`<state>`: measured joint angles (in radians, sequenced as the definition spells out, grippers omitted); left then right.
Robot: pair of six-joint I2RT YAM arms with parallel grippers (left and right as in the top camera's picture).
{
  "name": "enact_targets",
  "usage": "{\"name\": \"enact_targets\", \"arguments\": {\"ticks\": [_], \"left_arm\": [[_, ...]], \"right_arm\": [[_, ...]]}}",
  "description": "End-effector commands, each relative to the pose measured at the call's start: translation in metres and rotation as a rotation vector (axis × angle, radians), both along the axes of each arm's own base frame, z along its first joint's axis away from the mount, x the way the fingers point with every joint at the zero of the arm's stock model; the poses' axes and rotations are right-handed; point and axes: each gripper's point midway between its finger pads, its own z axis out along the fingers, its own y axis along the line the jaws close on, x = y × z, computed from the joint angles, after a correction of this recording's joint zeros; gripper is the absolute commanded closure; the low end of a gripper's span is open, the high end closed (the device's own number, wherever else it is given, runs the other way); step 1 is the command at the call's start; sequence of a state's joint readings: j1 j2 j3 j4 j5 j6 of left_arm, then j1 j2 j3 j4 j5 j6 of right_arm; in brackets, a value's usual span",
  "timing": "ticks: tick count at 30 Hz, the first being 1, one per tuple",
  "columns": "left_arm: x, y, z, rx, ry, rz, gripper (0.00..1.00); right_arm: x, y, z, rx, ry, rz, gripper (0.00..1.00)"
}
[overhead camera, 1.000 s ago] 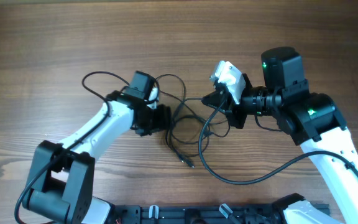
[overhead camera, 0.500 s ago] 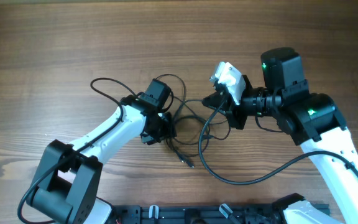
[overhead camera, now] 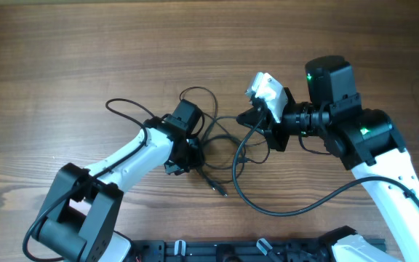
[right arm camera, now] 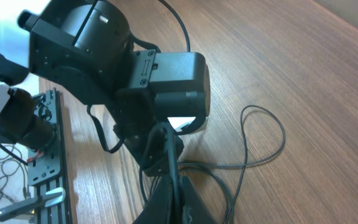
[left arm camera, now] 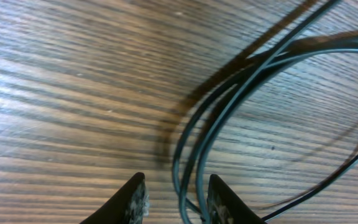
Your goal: Untangle cables
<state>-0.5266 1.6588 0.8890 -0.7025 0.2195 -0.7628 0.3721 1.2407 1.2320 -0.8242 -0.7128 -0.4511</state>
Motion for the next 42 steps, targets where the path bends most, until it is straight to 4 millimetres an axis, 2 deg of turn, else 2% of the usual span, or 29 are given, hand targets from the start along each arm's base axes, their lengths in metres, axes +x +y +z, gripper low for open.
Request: {"name": "enact_targets", "arguments": {"ticks": [1, 6, 9, 12, 15, 17, 18, 21, 23, 26, 27, 31, 34, 38, 40, 42], "left_arm": [[-0.004, -0.002, -0.006, 0.026, 0.001, 0.000, 0.68], [-0.008, 0.003, -0.011, 0.094, -0.013, 0.030, 0.83], [-0.012, 0.008, -0.015, 0.114, -0.006, 0.026, 0.96], [-0.012, 0.021, -0.016, 0.177, -0.020, 0.030, 0.96], [-0.002, 0.047, -0.008, 0.288, -0.062, 0.064, 0.96], [0.010, 0.071, 0.009, 0.353, -0.088, 0.124, 0.96], [0.017, 0.082, 0.019, 0.369, -0.102, 0.162, 0.96], [0.036, 0.114, 0.045, 0.370, -0.140, 0.286, 0.96], [0.044, 0.136, 0.055, 0.359, -0.159, 0.367, 0.96], [0.045, 0.177, 0.064, 0.359, -0.150, 0.515, 0.96], [0.043, 0.187, 0.064, 0.365, -0.137, 0.551, 0.96], [0.037, 0.213, 0.062, 0.363, -0.099, 0.649, 0.96], [0.037, 0.225, 0.062, 0.358, -0.096, 0.700, 0.96], [0.038, 0.223, 0.062, 0.322, -0.091, 0.715, 0.96], [0.039, 0.216, 0.061, 0.284, -0.084, 0.710, 0.96], [0.041, 0.206, 0.061, 0.233, -0.075, 0.696, 0.96]], "right_arm": [[0.001, 0.001, -0.001, -0.007, -0.011, 0.012, 0.96], [0.001, 0.001, -0.001, -0.007, -0.011, 0.012, 0.96], [0.001, 0.001, -0.001, -0.007, -0.012, 0.011, 0.96], [0.004, -0.001, -0.003, -0.023, -0.018, -0.005, 0.96], [0.019, -0.011, -0.008, -0.070, -0.011, -0.119, 0.96], [0.048, -0.034, -0.012, -0.118, 0.013, -0.374, 0.96], [0.065, -0.051, -0.012, -0.136, 0.019, -0.537, 0.96], [0.099, -0.119, -0.008, -0.112, 0.052, -1.056, 0.96], [0.107, -0.158, -0.006, -0.077, 0.066, -1.278, 0.96], [0.110, -0.205, -0.009, -0.002, 0.136, -1.482, 0.96], [0.108, -0.217, -0.011, 0.010, 0.157, -1.527, 0.96], [0.102, -0.243, -0.021, -0.008, 0.209, -1.587, 0.96], [0.094, -0.255, -0.030, -0.062, 0.238, -1.629, 0.96], [0.092, -0.259, -0.038, -0.089, 0.263, -1.643, 0.96], [0.097, -0.251, -0.039, -0.060, 0.281, -1.600, 0.96], [0.105, -0.231, -0.039, -0.036, 0.291, -1.468, 0.96]]}}
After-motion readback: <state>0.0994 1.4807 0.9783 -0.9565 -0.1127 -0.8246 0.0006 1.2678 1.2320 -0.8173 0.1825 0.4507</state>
